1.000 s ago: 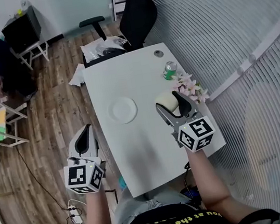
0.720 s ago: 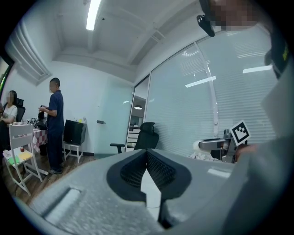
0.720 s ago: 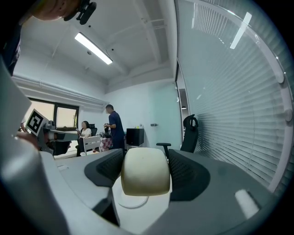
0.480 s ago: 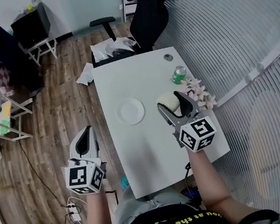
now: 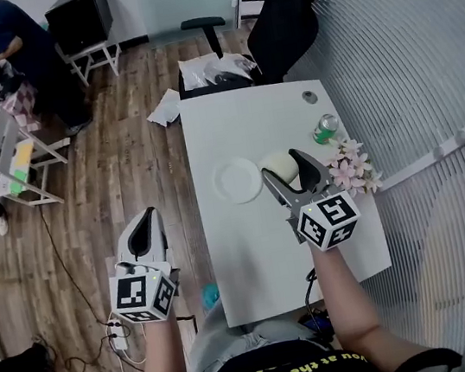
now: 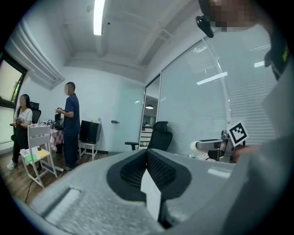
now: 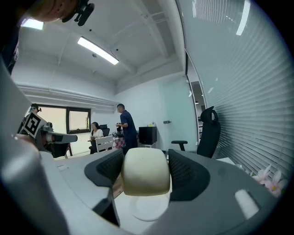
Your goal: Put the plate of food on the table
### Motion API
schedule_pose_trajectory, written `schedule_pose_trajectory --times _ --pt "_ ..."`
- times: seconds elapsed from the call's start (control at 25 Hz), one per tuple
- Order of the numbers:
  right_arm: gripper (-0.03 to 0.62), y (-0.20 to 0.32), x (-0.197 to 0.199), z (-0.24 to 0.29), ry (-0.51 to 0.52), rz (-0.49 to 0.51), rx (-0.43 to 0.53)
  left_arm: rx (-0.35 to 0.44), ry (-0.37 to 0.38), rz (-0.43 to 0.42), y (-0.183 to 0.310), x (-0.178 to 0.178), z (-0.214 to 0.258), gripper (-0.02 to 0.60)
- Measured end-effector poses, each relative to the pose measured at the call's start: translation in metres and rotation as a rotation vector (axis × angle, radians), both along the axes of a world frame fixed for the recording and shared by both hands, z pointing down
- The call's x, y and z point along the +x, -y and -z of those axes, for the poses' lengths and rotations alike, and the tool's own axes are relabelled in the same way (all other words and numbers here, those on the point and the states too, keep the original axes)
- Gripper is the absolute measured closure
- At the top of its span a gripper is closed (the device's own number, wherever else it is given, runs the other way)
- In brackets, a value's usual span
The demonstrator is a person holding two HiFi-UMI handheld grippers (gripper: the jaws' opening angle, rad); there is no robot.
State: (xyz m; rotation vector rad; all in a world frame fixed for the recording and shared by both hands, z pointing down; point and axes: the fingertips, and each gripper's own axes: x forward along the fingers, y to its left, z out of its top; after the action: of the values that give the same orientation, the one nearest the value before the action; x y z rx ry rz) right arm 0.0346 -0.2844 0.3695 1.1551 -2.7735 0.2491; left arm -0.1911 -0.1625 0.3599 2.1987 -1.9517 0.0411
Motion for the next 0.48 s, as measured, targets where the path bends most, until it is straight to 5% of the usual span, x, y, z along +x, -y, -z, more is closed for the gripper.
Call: schedule_pose_trajectory --times 0.48 --pt "0.273 0.020 -0.044 -0.033 -0.016 0.080 -0.040 -0.025 -0.015 0.077 -0.007 -0.024 -0.019 0.581"
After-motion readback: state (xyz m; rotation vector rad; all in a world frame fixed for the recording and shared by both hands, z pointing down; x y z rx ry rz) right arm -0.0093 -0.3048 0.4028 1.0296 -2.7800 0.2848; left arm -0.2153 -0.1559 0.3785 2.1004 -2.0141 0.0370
